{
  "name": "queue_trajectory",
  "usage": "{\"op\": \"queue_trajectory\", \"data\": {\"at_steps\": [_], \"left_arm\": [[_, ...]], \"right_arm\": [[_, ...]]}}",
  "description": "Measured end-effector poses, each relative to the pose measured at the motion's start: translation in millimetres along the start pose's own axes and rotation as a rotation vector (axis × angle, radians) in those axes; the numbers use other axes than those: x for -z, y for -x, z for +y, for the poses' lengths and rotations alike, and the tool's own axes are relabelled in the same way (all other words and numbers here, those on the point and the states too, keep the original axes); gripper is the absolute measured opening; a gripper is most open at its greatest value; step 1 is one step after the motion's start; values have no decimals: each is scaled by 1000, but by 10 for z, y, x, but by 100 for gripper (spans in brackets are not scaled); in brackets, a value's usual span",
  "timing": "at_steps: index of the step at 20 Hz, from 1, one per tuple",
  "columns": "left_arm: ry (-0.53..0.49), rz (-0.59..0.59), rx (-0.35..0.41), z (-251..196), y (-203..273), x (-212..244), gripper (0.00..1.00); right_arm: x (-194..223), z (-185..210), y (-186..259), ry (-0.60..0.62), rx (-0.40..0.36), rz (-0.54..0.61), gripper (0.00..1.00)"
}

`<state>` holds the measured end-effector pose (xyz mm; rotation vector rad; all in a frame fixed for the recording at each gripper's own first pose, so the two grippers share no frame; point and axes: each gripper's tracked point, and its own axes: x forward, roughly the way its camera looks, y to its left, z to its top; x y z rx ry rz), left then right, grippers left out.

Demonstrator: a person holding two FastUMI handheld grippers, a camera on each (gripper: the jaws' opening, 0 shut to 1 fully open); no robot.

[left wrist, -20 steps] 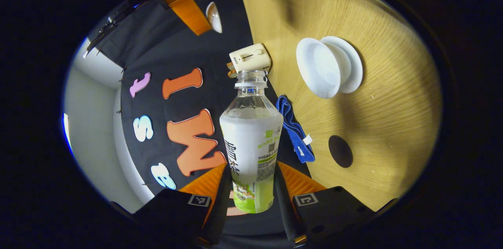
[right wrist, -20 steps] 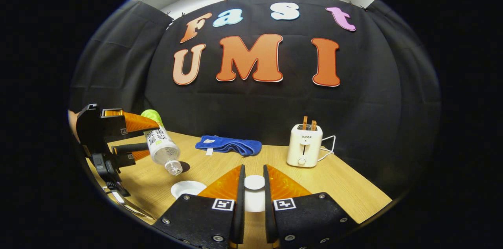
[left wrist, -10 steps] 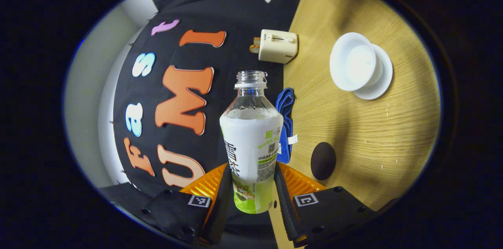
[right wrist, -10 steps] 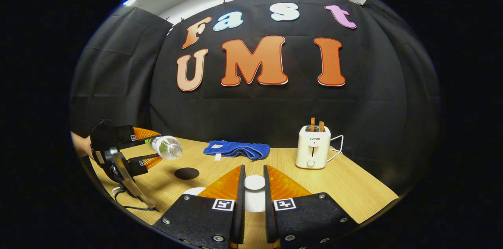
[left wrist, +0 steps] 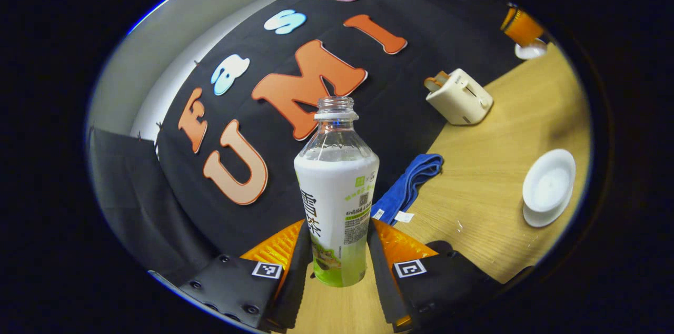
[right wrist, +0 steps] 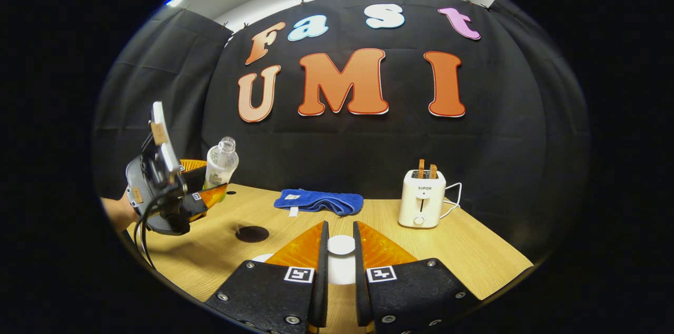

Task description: Open the teacup lid with one hand, grasp the water bottle and pour water into the teacup with the other hand; after pouring, place the water bottle on the coaster and then close the teacup lid.

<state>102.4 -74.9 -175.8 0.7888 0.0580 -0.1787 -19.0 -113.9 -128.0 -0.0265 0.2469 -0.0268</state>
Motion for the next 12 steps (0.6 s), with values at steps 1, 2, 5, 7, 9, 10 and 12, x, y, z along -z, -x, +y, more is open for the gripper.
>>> {"op": "queue_trajectory", "data": {"at_steps": [1, 2, 5, 7, 9, 10, 12], "left_arm": [[68, 2, -11, 33, -56, -14, 62], [134, 15, 6, 2, -90, 0, 62], [314, 36, 8, -15, -110, 6, 63], [433, 29, 7, -12, -71, -41, 63], [571, 17, 23, -6, -57, -65, 63], [620, 20, 16, 21, -76, -49, 62], [679, 32, 14, -6, -51, -31, 61]], "right_arm": [[2, 22, -19, -5, -4, 1, 22], [11, 41, -17, -7, -7, 4, 22], [33, 120, -30, 3, -19, 8, 22], [42, 145, -40, 12, -22, 11, 22], [32, 172, -41, 8, -28, 10, 22], [34, 189, -46, 4, -33, 10, 22], [50, 216, -48, 4, -39, 12, 22]]}}
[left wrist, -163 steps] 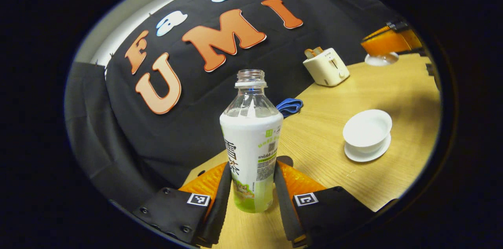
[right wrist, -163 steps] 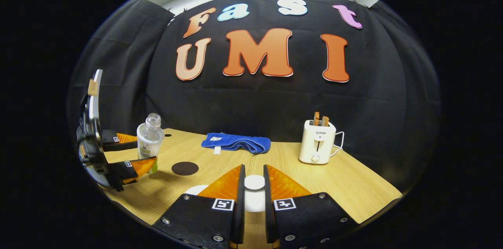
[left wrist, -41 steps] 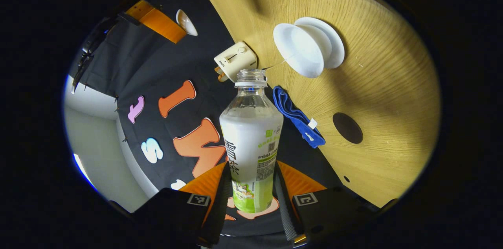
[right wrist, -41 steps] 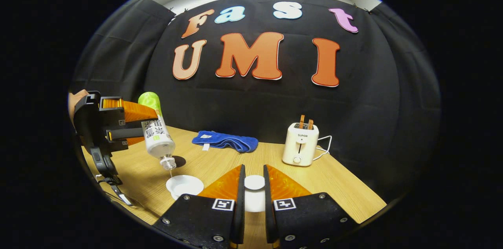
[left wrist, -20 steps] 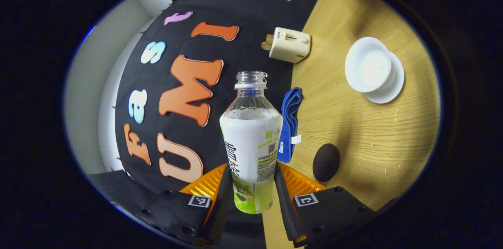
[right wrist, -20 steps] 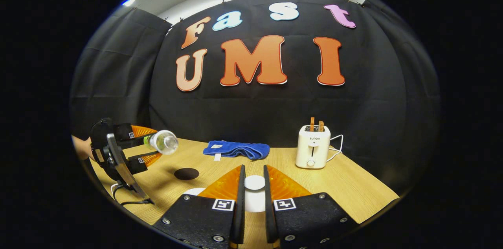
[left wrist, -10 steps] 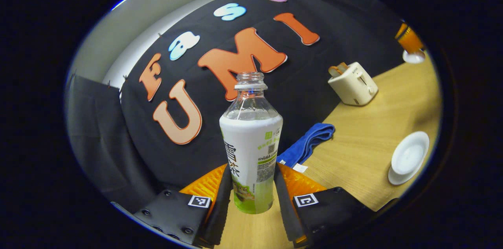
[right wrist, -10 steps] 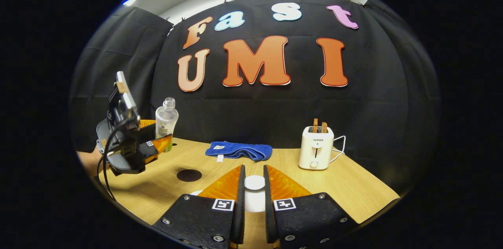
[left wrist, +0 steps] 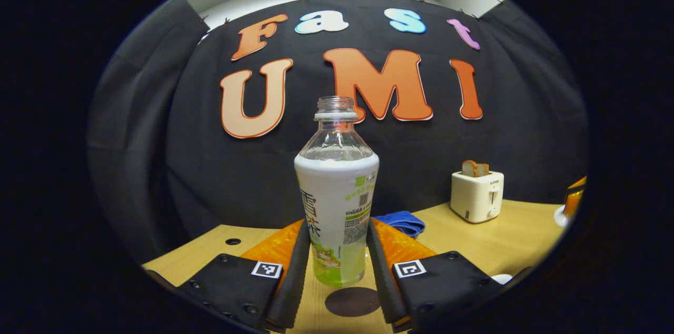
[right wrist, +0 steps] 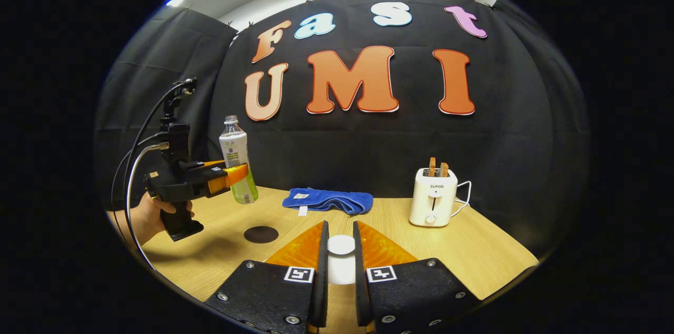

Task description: Open the teacup lid with one hand, grasp the water bottle and pour water into the teacup with the other hand; after pouring, place the water bottle on the coaster and then close the teacup lid.

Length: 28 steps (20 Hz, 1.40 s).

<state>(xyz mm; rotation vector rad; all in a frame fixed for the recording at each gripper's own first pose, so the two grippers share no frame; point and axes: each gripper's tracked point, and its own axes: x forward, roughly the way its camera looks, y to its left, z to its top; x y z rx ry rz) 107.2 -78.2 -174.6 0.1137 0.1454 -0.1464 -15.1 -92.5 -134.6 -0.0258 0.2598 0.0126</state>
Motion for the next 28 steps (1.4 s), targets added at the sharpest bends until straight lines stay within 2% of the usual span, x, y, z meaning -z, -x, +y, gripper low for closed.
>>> {"op": "queue_trajectory", "data": {"at_steps": [3, 9, 12, 19, 20, 21, 22, 23, 26, 28], "left_arm": [[55, 35, 9, -27, -58, 117, 62], [146, 167, 39, -45, -132, 683, 62], [123, 215, 72, -169, -174, 887, 63], [107, 273, 57, -122, -222, 1136, 62], [113, 277, 57, -125, -233, 1166, 63], [112, 282, 58, -114, -206, 1175, 64], [110, 280, 61, -125, -222, 1198, 63], [105, 286, 59, -132, -235, 1192, 63], [74, 300, 62, -149, -213, 1225, 70], [50, 290, 56, -150, -204, 1228, 81]], "right_arm": [[35, 31, -17, 6, -6, 8, 22], [125, 128, -61, 13, -25, 32, 22], [151, 166, -75, 9, -38, 39, 22], [221, 157, -96, 13, -36, 60, 22], [219, 165, -100, 11, -38, 60, 18], [224, 166, -105, 10, -37, 60, 22], [232, 179, -109, 13, -40, 62, 17], [237, 185, -109, 17, -40, 64, 22], [245, 217, -123, 21, -41, 66, 22], [256, 232, -146, 23, -40, 69, 22]]}}
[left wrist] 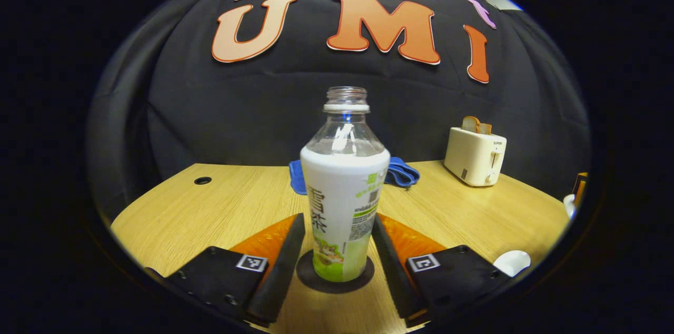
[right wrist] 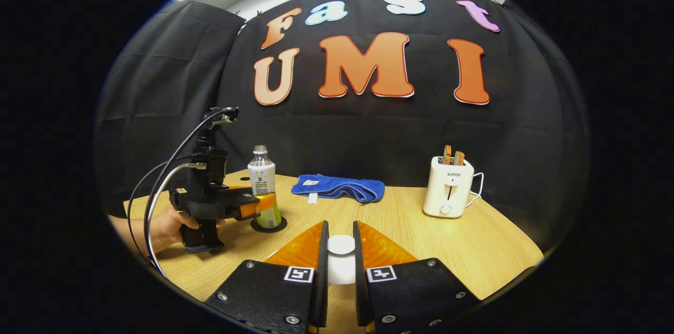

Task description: Open the teacup lid with one hand, grasp the water bottle and pour water into the teacup with the other hand; after pouring, place the water bottle on the coaster and then close the teacup lid.

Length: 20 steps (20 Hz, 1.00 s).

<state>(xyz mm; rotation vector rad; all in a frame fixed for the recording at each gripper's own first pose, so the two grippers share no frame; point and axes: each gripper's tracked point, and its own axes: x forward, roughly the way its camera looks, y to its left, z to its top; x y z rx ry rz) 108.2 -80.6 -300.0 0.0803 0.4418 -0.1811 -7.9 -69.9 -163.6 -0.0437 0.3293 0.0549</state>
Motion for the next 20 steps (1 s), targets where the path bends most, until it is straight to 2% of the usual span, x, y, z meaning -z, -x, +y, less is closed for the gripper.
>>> {"op": "queue_trajectory", "data": {"at_steps": [1, 2, 8, 16, 20], "left_arm": [[-11, -4, -4, -8, 27, -16, 93], [-21, -15, -1, -33, 41, -33, 96], [-59, -50, -20, -31, 269, -81, 98], [8, -100, -52, 82, 678, -90, 98], [5, -142, -67, 100, 846, -164, 98]], "right_arm": [[11, 28, -9, -1, -4, 2, 22], [24, 59, -23, -1, -9, 4, 22], [73, 208, -108, -5, -35, 1, 22], [264, 480, -279, -3, -86, 15, 22], [422, 574, -358, 3, -99, 48, 22]]}}
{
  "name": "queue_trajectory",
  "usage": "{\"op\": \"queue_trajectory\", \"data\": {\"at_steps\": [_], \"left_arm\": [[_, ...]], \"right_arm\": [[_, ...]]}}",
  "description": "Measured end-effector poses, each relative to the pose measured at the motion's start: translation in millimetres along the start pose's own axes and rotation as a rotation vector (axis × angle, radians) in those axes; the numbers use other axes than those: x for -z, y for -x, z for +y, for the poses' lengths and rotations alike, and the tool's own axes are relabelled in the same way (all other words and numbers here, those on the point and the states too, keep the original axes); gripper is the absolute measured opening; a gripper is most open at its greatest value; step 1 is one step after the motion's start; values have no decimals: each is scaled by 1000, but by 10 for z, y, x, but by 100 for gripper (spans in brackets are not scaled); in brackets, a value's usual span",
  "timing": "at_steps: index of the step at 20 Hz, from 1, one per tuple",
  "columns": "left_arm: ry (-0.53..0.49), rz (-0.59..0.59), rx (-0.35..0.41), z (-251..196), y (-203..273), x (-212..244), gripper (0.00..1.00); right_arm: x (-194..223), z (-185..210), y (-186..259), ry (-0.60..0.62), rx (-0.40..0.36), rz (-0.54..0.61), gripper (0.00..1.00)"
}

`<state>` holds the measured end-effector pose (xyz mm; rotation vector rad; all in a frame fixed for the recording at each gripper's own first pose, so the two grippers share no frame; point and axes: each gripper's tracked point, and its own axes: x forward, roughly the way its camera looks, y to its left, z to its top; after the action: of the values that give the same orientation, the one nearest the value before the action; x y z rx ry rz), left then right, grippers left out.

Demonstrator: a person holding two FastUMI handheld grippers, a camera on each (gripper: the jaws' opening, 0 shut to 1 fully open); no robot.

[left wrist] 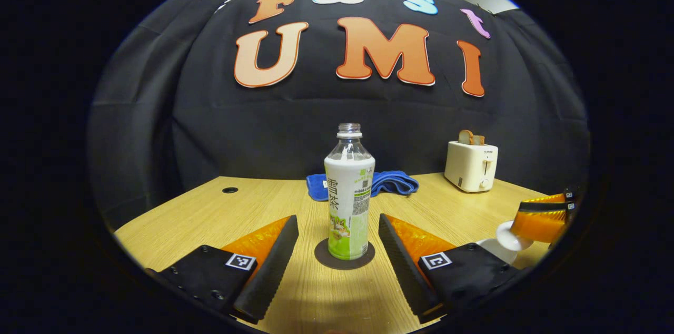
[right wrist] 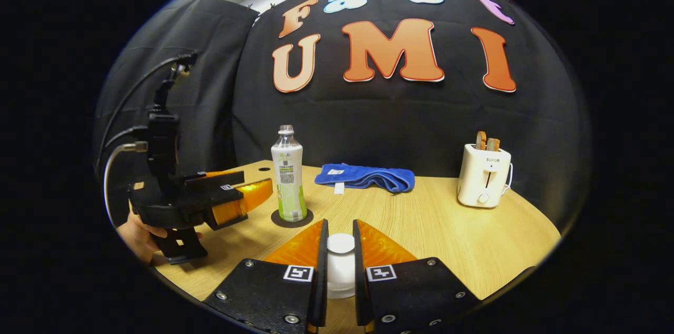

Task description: Open the teacup lid with one hand, grasp the water bottle and pour water into the teacup with the other hand; after pouring, place the water bottle on the coaster and then close the teacup lid.

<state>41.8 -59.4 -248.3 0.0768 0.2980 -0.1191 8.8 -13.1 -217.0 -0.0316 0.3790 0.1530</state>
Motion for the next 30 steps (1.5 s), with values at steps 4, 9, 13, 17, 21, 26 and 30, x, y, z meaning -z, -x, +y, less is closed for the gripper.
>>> {"op": "queue_trajectory", "data": {"at_steps": [4, 9, 13, 17, 21, 26, 30], "left_arm": [[-5, -23, -25, 94, 82, -36, 96], [27, -6, -33, 146, 121, 55, 96], [41, 0, -31, 111, 137, 98, 98], [30, -16, -28, 75, 190, 57, 98], [30, -26, -23, 54, 207, 28, 98], [18, -37, -39, 121, 270, 8, 98], [15, -69, -44, 178, 396, -104, 98]], "right_arm": [[140, 66, -75, 0, -10, 31, 22], [272, 124, -138, 25, -5, 53, 23], [300, 103, -154, 17, -5, 56, 22], [289, 104, -164, 26, -9, 40, 24], [302, 118, -166, 38, -8, 41, 29], [289, 184, -149, 19, -23, 45, 46], [51, 259, -50, 89, -10, -27, 64]]}}
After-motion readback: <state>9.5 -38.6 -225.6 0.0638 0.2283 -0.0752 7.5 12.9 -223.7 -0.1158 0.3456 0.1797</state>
